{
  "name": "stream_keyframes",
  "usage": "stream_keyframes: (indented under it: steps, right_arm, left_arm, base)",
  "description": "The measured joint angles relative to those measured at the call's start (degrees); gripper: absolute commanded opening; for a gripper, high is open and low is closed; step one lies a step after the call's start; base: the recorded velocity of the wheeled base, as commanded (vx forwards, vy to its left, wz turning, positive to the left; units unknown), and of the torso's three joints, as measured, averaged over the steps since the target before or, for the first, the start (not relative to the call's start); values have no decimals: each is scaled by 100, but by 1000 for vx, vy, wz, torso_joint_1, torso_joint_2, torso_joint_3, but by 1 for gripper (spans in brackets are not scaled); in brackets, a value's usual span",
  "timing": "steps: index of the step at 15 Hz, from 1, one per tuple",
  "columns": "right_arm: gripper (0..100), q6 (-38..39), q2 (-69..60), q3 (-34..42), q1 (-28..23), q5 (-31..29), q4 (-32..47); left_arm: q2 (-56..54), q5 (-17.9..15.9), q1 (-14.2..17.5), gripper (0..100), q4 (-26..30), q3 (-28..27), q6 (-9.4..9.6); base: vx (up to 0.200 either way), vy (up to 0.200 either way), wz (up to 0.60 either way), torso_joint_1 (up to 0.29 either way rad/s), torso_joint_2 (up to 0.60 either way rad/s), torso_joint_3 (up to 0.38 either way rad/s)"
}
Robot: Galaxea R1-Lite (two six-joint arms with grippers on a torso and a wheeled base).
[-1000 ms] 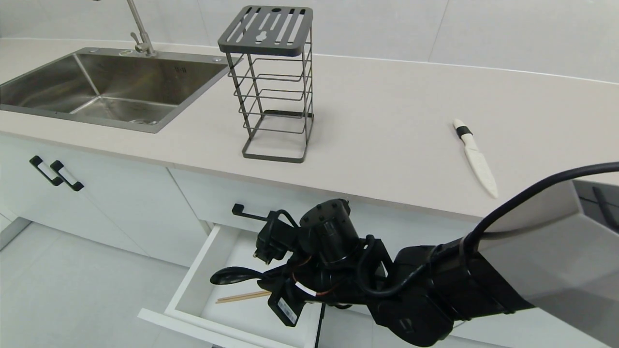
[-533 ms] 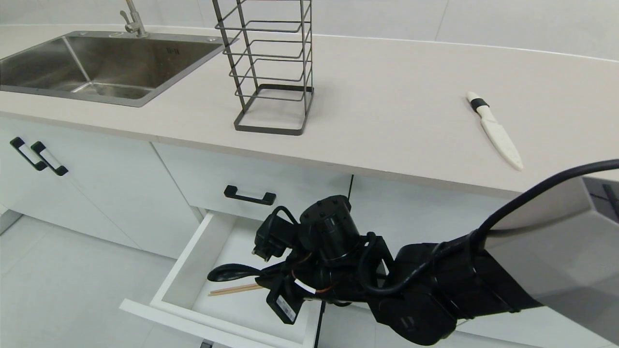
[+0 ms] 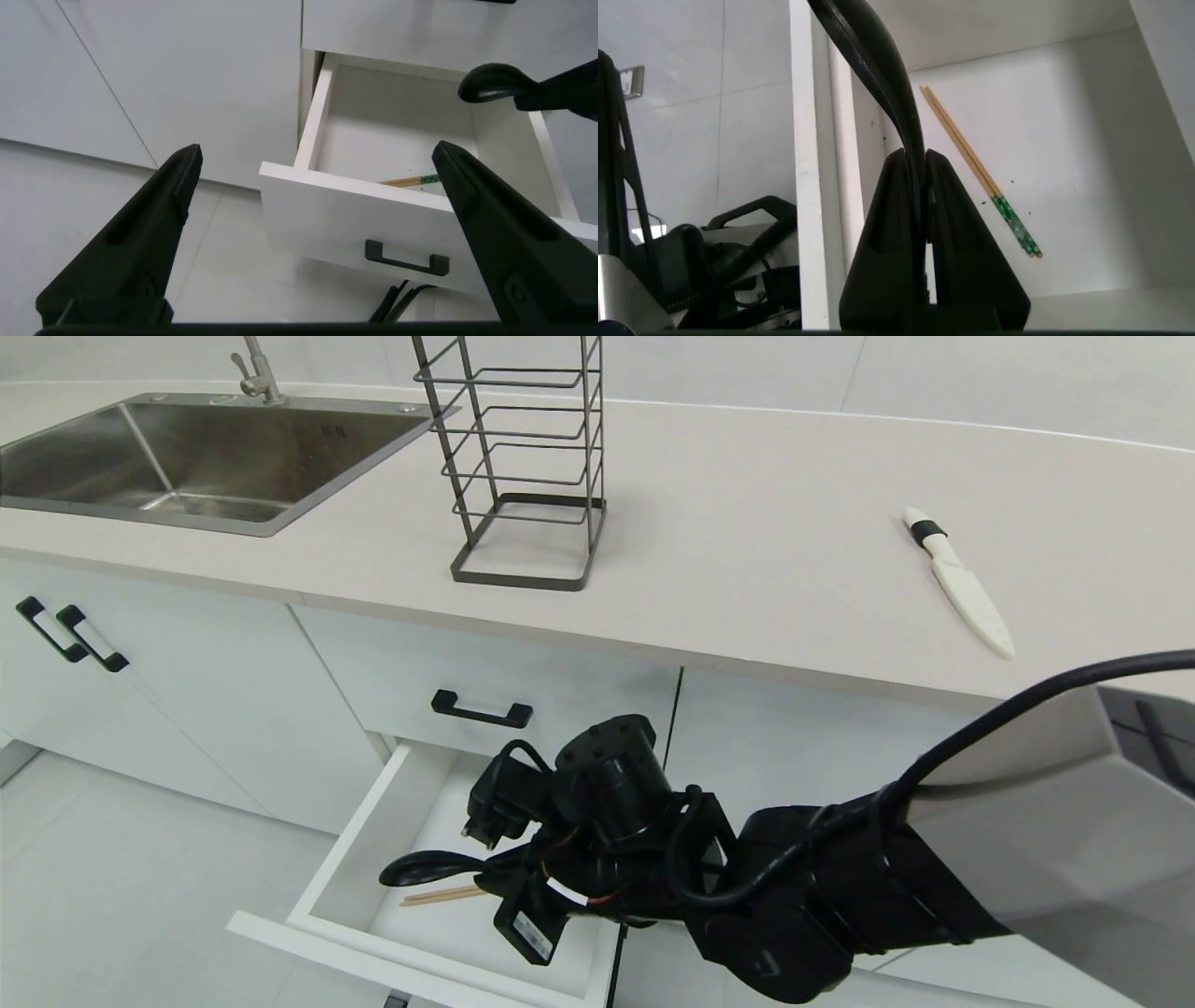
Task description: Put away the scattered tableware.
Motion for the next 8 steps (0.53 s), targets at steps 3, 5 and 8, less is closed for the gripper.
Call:
stream_keyframes:
  steps: [3,5,8]
  right_arm:
    - [0,-71,68,-60,5,0,80]
    - [0,-77,94,-118,7,0,116]
    - [0,-257,145,-341,7,-2,435]
  left_arm:
    - [0,0,0,100,1,0,-2]
    - [0,0,0,100,6,0,-2]
    - [0,-2,0,100,6,0,-2]
  base:
    - [0,0,0,-196,326,119]
    - [0,0,0,-139,229,105]
    - [0,0,0,-29,85,29]
